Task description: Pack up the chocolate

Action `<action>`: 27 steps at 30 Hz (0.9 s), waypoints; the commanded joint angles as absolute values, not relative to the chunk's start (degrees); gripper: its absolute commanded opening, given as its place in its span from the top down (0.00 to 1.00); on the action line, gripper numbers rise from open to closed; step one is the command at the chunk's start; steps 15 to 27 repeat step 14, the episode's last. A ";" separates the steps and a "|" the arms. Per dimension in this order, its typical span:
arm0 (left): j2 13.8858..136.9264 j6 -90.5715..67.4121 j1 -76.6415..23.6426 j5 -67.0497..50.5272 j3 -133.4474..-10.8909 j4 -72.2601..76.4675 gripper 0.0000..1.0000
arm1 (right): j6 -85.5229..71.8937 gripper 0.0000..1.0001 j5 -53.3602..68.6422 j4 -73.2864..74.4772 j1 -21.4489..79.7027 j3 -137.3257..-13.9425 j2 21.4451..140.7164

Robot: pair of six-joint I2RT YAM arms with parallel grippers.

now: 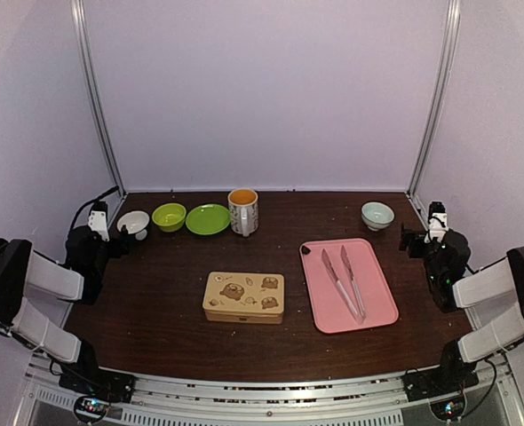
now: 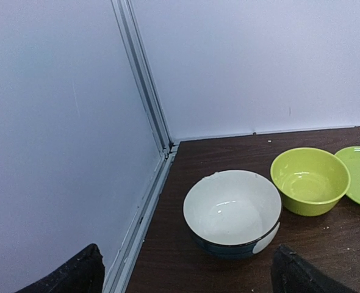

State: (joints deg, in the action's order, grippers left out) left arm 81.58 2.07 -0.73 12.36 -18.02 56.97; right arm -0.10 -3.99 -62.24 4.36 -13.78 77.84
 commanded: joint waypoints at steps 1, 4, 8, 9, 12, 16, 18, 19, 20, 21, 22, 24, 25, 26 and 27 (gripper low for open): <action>81.67 2.81 -0.23 11.58 -17.93 60.18 0.02 | 0.00 0.00 -5.10 -61.94 3.96 -14.52 77.88; 81.69 2.81 -0.19 11.60 -17.89 60.21 0.02 | -0.04 0.00 -5.10 -61.96 3.96 -14.52 77.88; 81.69 2.81 -0.25 11.62 -17.85 60.24 0.02 | 0.00 0.00 -5.14 -61.96 3.96 -14.57 77.87; 81.73 2.81 -0.25 11.56 -17.92 60.12 0.02 | -0.02 0.00 -5.10 -61.96 3.96 -14.57 77.87; 81.73 2.81 -0.22 11.42 -18.11 59.81 0.02 | -0.04 0.00 -5.10 -61.96 3.96 -14.57 77.87; 81.74 2.77 -0.20 11.53 -18.01 60.15 0.02 | 0.00 0.00 -5.12 -61.96 3.96 -14.53 77.93; 81.74 2.77 -0.20 11.53 -18.01 60.15 0.02 | 0.00 0.00 -5.12 -61.96 3.96 -14.53 77.93; 81.74 2.77 -0.20 11.53 -18.01 60.15 0.02 | 0.00 0.00 -5.12 -61.96 3.96 -14.53 77.93; 81.74 2.77 -0.20 11.53 -18.01 60.15 0.02 | 0.00 0.00 -5.12 -61.96 3.96 -14.53 77.93; 81.74 2.77 -0.20 11.53 -18.01 60.15 0.02 | 0.00 0.00 -5.12 -61.96 3.96 -14.53 77.93; 81.74 2.77 -0.20 11.53 -18.01 60.15 0.02 | 0.00 0.00 -5.12 -61.96 3.96 -14.53 77.93; 81.74 2.77 -0.20 11.53 -18.01 60.15 0.02 | 0.00 0.00 -5.12 -61.96 3.96 -14.53 77.93; 81.74 2.77 -0.20 11.53 -18.01 60.15 0.02 | 0.00 0.00 -5.12 -61.96 3.96 -14.53 77.93; 81.74 2.77 -0.20 11.53 -18.01 60.15 0.02 | 0.00 0.00 -5.12 -61.96 3.96 -14.53 77.93; 81.74 2.77 -0.20 11.53 -18.01 60.15 0.02 | 0.00 0.00 -5.12 -61.96 3.96 -14.53 77.93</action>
